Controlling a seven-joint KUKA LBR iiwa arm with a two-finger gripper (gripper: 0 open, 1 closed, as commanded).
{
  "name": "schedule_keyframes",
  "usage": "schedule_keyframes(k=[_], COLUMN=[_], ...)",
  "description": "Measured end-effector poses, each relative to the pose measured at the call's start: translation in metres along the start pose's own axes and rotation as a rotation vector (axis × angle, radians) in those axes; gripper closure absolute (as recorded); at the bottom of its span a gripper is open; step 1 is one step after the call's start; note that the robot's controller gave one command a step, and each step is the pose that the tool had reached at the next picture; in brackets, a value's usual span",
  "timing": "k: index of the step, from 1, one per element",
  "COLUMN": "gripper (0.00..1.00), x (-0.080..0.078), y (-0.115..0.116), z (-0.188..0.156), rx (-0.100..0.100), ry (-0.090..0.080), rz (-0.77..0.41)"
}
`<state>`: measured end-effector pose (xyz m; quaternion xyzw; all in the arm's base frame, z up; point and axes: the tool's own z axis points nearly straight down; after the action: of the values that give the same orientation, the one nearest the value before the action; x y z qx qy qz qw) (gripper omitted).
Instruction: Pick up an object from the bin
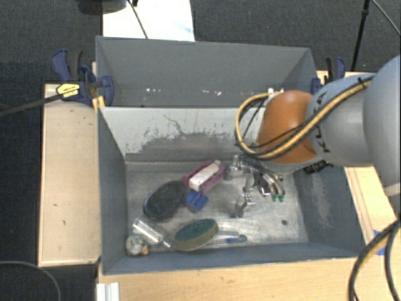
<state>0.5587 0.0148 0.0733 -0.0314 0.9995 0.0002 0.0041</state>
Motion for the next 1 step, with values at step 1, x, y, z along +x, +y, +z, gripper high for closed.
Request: schedule_keyframes(k=[1], gripper=[0.00], x=[-0.0346], y=[0.0513], z=[-0.0278], rx=[-0.001], ry=[0.004], rz=[0.220])
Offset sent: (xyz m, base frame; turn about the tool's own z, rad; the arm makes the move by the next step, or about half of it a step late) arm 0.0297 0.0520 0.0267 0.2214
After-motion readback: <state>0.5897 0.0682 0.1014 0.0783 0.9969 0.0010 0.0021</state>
